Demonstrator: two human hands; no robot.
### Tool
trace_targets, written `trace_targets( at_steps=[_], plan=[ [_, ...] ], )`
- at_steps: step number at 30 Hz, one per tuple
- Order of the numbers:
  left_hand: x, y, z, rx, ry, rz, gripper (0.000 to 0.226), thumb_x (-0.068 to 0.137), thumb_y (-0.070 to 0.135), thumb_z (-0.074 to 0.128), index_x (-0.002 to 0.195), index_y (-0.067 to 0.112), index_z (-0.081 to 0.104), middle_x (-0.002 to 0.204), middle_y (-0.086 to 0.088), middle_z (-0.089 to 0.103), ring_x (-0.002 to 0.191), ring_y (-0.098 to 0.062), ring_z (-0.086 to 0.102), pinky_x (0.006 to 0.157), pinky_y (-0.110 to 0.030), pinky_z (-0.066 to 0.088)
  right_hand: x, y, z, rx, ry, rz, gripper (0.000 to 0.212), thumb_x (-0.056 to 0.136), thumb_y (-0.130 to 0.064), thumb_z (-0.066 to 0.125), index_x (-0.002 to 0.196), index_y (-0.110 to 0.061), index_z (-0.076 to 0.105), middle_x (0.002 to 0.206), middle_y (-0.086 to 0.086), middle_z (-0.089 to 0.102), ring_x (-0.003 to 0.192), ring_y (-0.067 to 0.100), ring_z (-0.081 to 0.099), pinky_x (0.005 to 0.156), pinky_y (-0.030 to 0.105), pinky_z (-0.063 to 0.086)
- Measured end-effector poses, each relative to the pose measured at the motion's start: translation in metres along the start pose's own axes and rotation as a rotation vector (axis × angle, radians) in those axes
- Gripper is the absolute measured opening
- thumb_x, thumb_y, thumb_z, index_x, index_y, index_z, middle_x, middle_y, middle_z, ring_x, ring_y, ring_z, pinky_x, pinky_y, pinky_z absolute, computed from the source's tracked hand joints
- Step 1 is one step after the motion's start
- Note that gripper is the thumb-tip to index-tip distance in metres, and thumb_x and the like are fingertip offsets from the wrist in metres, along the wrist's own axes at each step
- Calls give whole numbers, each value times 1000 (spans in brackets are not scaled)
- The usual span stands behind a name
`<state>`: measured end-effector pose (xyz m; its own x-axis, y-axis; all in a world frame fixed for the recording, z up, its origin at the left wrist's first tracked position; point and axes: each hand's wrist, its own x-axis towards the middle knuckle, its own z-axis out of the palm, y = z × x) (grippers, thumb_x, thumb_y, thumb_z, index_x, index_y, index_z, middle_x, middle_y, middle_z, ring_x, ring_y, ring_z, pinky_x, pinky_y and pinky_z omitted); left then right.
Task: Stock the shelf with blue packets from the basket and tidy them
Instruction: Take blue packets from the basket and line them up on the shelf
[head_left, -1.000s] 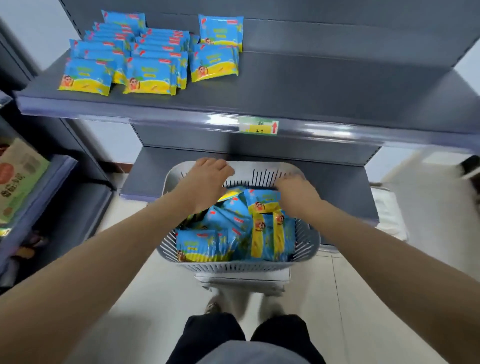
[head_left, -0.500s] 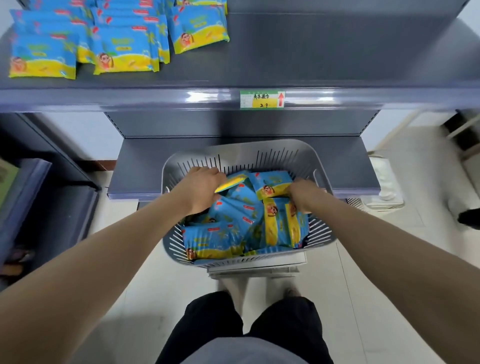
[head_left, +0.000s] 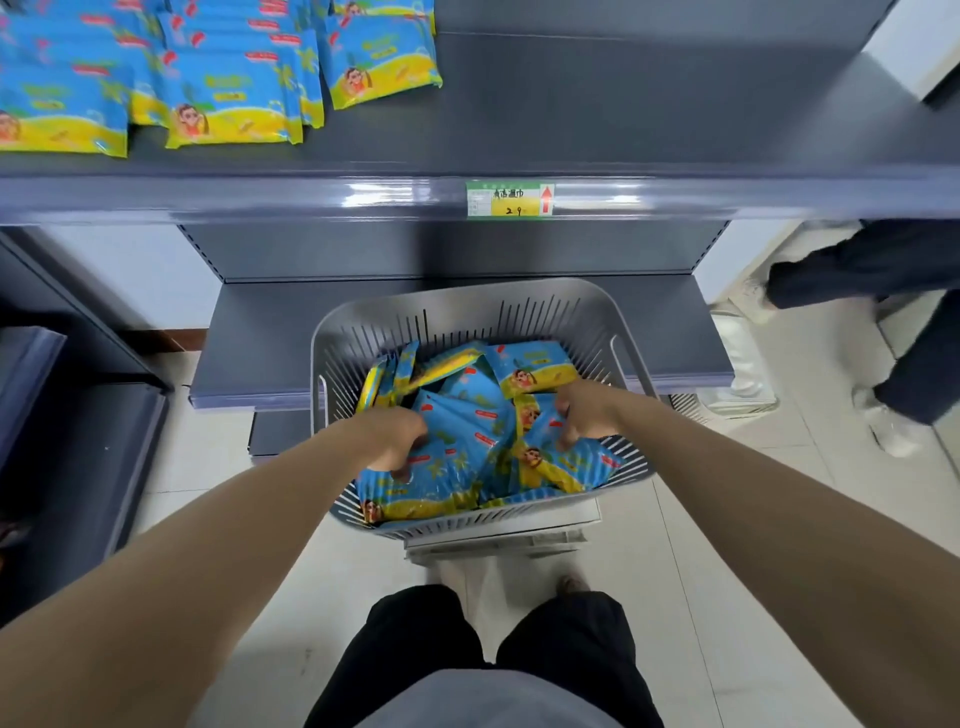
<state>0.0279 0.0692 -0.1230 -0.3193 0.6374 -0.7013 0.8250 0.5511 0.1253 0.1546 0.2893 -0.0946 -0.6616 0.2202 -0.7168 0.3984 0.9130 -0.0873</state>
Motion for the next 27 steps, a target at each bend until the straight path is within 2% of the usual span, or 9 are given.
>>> trace_targets(
  at_steps=[5,8,11,14,16,18,22,25,27],
  plan=[
    [0,-3,8,33,63,-21,45,77,20,73,115,12,51,104,-7,60,90,-25,57,76,-35,49,-4,1,11,-45,-89,26,23,80,-20,71,97,-7,62,90,6,53,82,22,48,69,29,37],
    [-3,-5,10,36,9,-25,32,76,19,74,101,11,57,97,-5,61,84,-23,57,74,-34,49,-10,-1,4,-63,-37,33,24,84,-15,61,106,-4,58,87,9,53,87,24,51,70,29,39],
    [-8,-2,-2,63,10,23,20,79,18,70,90,11,54,88,-4,54,76,-20,49,65,-31,41,-16,1,-11,50,42,38,46,85,-17,58,128,-4,47,120,14,57,106,31,57,84,37,50],
    [-17,3,-28,30,86,81,22,79,21,66,91,12,49,93,-6,50,79,-22,47,69,-35,40,-28,-1,-34,194,97,30,60,89,-21,53,144,-14,29,139,11,45,110,30,55,82,38,52],
    [-26,5,-50,-26,160,95,28,78,21,67,98,10,50,98,-7,51,87,-25,50,71,-34,39,-35,-2,-52,263,119,11,54,91,-23,52,141,-15,32,125,10,52,94,28,59,72,37,54],
    [-36,4,-73,-80,245,110,26,77,19,68,94,11,50,89,-3,50,82,-24,49,65,-29,34,-43,-2,-72,284,152,5,48,92,-26,50,135,-14,34,109,9,55,83,28,62,60,33,53],
    [-60,-1,-121,-150,386,151,18,79,17,64,94,10,56,87,-4,55,78,-22,49,69,-32,39,-60,-3,-118,356,286,-37,37,92,-27,52,124,-12,40,105,11,61,83,27,63,65,36,56],
    [-77,-7,-153,-173,481,150,21,81,19,63,97,6,60,85,-4,54,77,-21,50,65,-28,36,-71,-7,-154,449,476,-89,43,87,-24,62,124,-14,42,90,6,62,66,21,60,51,27,49],
    [-87,-9,-174,-138,511,172,15,83,20,62,90,7,58,81,-3,50,76,-21,49,62,-28,34,-76,-8,-177,562,573,-104,52,84,-26,67,128,-16,40,97,5,60,68,21,58,51,27,46]
  ],
)
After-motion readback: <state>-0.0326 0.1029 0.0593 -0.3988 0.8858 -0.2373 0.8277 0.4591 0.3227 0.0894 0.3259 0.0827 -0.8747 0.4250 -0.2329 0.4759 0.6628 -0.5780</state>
